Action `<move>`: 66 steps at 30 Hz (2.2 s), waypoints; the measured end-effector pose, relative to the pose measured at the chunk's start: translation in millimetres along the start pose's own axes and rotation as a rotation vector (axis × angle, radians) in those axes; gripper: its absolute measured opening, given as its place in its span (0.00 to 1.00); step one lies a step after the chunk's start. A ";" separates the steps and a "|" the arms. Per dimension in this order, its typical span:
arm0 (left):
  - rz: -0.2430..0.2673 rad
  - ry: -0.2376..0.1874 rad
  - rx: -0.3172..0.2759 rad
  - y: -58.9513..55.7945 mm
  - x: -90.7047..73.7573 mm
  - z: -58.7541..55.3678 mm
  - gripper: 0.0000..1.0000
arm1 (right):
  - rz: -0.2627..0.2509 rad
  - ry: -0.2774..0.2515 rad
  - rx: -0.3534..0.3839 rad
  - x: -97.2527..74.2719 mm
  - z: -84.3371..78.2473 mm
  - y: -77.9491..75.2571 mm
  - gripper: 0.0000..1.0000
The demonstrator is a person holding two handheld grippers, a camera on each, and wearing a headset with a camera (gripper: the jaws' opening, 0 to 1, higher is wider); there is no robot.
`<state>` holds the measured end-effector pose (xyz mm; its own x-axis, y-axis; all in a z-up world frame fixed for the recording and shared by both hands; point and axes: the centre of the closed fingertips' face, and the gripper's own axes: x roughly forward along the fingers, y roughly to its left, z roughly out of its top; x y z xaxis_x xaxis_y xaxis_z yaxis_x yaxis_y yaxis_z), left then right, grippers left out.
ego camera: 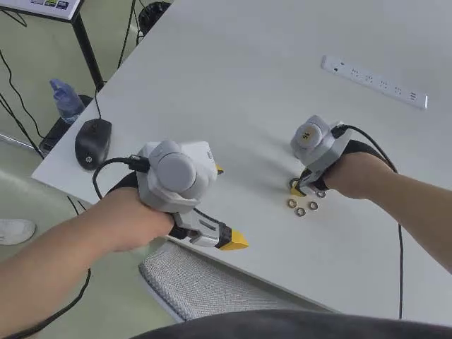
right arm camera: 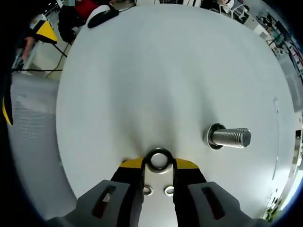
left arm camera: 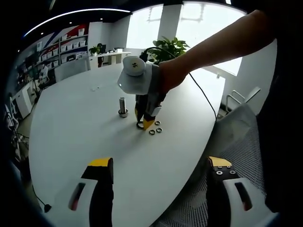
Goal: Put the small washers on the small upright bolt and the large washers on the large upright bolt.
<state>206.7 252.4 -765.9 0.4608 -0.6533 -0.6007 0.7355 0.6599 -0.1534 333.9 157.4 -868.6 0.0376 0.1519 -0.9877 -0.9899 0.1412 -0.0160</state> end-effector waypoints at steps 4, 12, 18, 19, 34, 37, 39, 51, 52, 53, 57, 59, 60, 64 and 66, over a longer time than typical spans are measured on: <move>0.015 -0.033 -0.021 3.1 -0.9 7.1 0.81 | 0.007 -0.012 0.027 2.2 -0.8 -3.8 0.22; 0.009 -0.018 0.001 2.2 2.2 9.1 0.81 | 0.004 -0.015 0.017 0.9 -1.8 -3.0 0.22; 0.005 -0.007 0.007 1.1 1.4 5.6 0.80 | 0.005 -0.014 0.027 -2.0 -3.9 -2.6 0.22; 0.003 -0.005 0.006 0.5 1.1 5.0 0.80 | 0.005 -0.014 0.030 -3.1 -5.1 -2.7 0.22; -0.007 -0.013 0.027 0.3 -1.8 4.1 0.79 | 0.009 -0.032 0.054 -40.4 -19.9 -3.6 0.22; -0.007 -0.011 0.029 1.2 -2.3 3.8 0.79 | 0.006 -0.034 0.053 -49.8 -20.0 -3.4 0.22; -0.007 -0.019 0.029 0.9 -2.9 5.2 0.79 | 0.005 -0.038 0.057 -56.7 -18.7 -3.3 0.22; -0.020 -0.008 0.033 -5.1 -6.1 0.3 0.79 | -0.015 -0.083 0.111 -75.4 -7.8 -15.1 0.22; -0.020 -0.008 0.032 -5.0 -6.5 0.2 0.79 | -0.018 -0.085 0.114 -76.9 -7.3 -16.9 0.22; -0.019 -0.007 0.031 -4.4 -6.8 -0.2 0.79 | -0.020 -0.085 0.116 -77.9 -7.2 -18.9 0.22; -0.016 0.007 0.037 -3.2 -7.4 -3.1 0.79 | -0.026 -0.059 0.096 -76.9 -9.9 -27.8 0.22; -0.015 0.008 0.042 -3.2 -7.3 -3.8 0.79 | -0.028 -0.062 0.106 -78.0 -9.3 -34.0 0.22; -0.015 0.010 0.037 -3.4 -7.2 -4.6 0.79 | -0.031 -0.072 0.118 -79.0 -7.5 -37.8 0.22; -0.015 0.012 0.039 -4.2 -7.7 -4.9 0.79 | -0.044 -0.076 0.109 -79.9 -1.6 -51.3 0.22; -0.016 0.012 0.036 -3.9 -8.3 -5.3 0.79 | -0.056 -0.071 0.088 -80.5 1.1 -55.8 0.22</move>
<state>197.4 257.2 -764.5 0.4431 -0.6586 -0.6082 0.7600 0.6358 -0.1349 386.3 138.4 -788.1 0.1049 0.2102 -0.9720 -0.9703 0.2357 -0.0537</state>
